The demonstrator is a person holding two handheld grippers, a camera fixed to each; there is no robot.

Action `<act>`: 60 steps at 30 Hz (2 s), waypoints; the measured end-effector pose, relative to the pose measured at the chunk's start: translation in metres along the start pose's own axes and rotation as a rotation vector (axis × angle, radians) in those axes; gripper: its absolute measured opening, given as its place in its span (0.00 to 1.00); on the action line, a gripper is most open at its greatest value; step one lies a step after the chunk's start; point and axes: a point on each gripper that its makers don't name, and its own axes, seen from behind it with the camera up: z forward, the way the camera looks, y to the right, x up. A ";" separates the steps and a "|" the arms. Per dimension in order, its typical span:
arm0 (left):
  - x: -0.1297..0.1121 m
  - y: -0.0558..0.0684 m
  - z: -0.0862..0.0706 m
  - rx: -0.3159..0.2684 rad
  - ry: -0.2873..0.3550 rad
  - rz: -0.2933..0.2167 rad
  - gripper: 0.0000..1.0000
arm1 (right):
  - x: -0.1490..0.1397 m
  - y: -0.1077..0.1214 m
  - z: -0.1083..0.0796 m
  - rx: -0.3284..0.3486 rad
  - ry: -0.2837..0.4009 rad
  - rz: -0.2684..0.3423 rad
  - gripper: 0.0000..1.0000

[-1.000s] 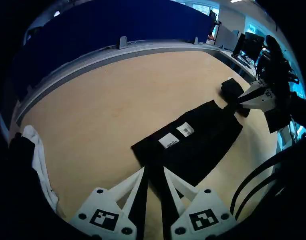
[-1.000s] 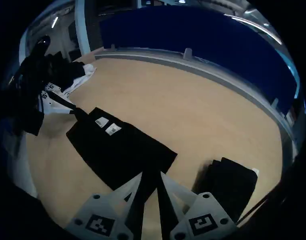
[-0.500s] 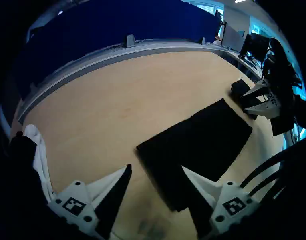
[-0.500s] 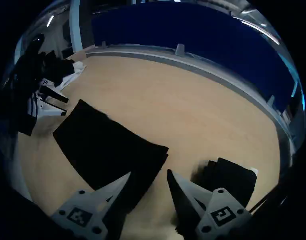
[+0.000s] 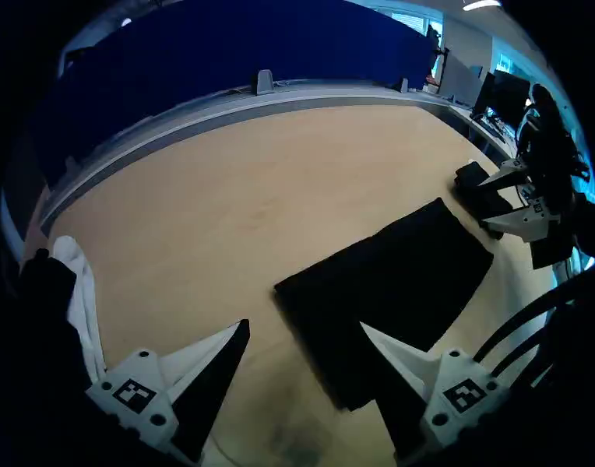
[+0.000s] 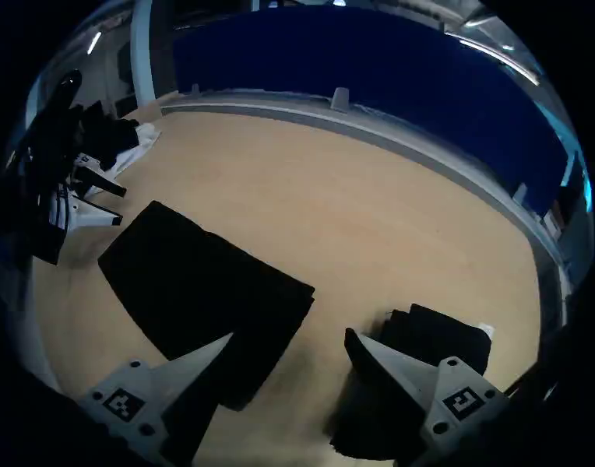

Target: Fold towel

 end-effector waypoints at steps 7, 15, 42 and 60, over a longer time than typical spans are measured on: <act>-0.009 -0.004 -0.013 0.025 0.010 -0.017 0.94 | -0.005 -0.004 -0.008 0.010 0.003 -0.001 1.00; -0.028 -0.011 -0.039 0.069 0.025 -0.049 0.94 | -0.019 -0.013 -0.019 0.019 -0.002 -0.001 1.00; -0.111 -0.033 -0.134 0.287 0.056 -0.258 0.94 | -0.054 -0.053 -0.031 0.144 -0.066 -0.133 1.00; -0.185 -0.037 -0.193 0.374 -0.005 -0.365 0.94 | -0.077 -0.058 -0.023 0.220 -0.158 -0.235 0.52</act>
